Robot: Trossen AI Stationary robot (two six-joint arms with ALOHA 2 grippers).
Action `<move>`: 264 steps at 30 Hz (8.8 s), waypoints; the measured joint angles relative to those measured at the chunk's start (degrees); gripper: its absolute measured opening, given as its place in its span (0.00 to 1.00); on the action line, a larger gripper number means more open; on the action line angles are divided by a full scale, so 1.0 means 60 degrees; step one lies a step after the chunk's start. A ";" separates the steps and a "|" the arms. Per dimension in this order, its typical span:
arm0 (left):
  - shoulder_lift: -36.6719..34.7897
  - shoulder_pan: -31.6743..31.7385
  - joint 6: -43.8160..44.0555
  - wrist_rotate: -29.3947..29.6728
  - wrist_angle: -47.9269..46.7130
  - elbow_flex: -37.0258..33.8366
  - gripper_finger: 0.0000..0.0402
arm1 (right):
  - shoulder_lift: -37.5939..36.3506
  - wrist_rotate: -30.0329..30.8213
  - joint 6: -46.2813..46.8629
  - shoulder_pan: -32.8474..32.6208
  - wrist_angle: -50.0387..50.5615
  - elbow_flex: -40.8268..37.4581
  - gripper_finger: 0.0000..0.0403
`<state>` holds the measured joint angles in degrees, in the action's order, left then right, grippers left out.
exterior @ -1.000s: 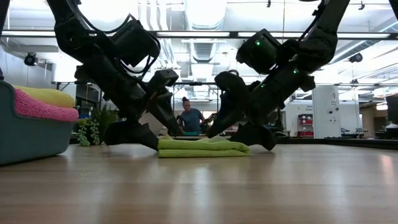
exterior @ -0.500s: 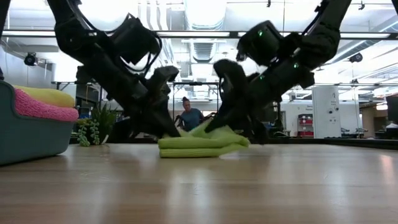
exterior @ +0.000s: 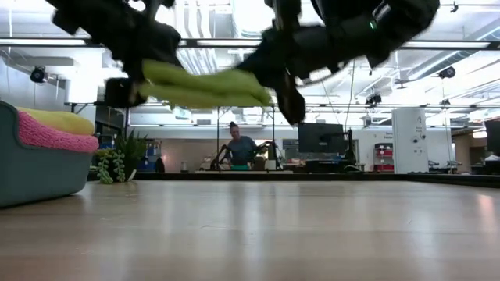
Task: Fold microfiber towels
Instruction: Put the green microfiber cloth into the blue bin
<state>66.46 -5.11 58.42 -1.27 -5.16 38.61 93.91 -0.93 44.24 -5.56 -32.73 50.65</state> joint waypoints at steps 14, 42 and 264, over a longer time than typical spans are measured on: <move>-0.2183 -0.2694 0.1279 0.0823 -0.2014 -0.0048 0.00 | 0.1518 0.0152 -0.1409 -0.0630 0.2511 0.3812 0.03; -0.3547 -0.4684 0.3467 -0.0223 -0.8150 0.0187 0.00 | 0.6645 -0.0092 -0.1975 -0.0701 0.3950 1.0160 0.03; 0.0622 -0.7774 0.2156 0.5114 -1.1715 0.2258 0.01 | 0.6464 0.1065 -0.8903 -0.0440 0.5924 1.0907 0.02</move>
<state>70.19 -51.75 71.36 29.42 -75.45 52.15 132.69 5.46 -9.17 -8.20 2.81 116.09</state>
